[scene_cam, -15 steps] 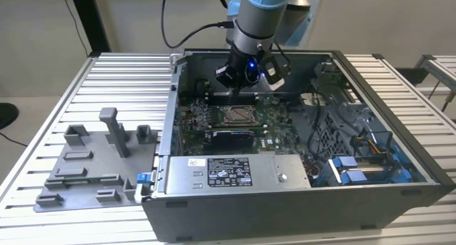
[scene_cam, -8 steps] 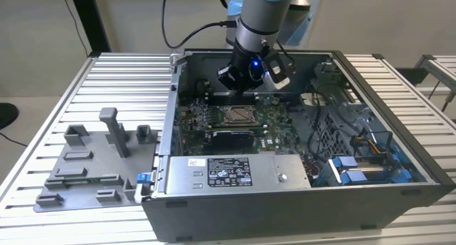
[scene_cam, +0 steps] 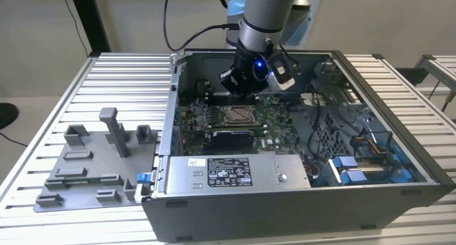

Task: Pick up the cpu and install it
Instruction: 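Install the second cpu locking lever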

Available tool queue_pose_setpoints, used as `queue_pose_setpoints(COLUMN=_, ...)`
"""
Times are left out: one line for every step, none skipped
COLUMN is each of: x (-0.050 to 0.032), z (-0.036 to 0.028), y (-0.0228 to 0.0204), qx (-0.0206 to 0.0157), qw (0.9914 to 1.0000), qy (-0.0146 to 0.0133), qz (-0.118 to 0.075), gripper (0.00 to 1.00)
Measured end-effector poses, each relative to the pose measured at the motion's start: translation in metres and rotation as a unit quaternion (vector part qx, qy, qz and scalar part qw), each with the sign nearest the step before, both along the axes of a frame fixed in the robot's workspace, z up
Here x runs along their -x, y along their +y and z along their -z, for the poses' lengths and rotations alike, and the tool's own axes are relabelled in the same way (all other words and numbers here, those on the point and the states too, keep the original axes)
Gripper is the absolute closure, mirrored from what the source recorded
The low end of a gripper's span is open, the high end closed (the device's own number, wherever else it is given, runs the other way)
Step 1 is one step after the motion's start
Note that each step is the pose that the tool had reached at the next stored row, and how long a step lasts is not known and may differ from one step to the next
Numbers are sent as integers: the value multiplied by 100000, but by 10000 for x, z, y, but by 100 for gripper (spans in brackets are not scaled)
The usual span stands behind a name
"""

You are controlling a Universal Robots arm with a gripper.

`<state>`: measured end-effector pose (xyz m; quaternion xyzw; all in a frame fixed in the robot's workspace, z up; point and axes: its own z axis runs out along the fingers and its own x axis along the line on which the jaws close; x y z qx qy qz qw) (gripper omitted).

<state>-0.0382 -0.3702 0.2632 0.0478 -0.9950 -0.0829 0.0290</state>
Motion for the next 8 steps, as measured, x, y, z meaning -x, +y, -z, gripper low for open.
queue_pose_setpoints(x=-4, z=-8, y=-14, qx=378, qw=99999, qy=6, qz=-2, gripper=100)
queue_pose_setpoints(x=-7, z=-16, y=-35, qx=688, qw=99998, qy=25, qz=0, gripper=100)
queue_pose_setpoints(x=-10, z=-18, y=-59, qx=911, qw=99996, qy=49, qz=-3, gripper=100)
queue_pose_setpoints(x=-12, z=-18, y=-84, qx=1086, qw=99994, qy=89, qz=-2, gripper=100)
queue_pose_setpoints(x=-13, z=-18, y=-108, qx=1204, qw=99993, qy=142, qz=0, gripper=100)
queue_pose_setpoints(x=-14, z=-17, y=-122, qx=1209, qw=99993, qy=143, qz=-1, gripper=100)
queue_pose_setpoints(x=-14, z=-17, y=-122, qx=1242, qw=99992, qy=142, qz=4, gripper=100)
queue_pose_setpoints(x=-14, z=-17, y=-123, qx=1261, qw=99992, qy=146, qz=4, gripper=100)
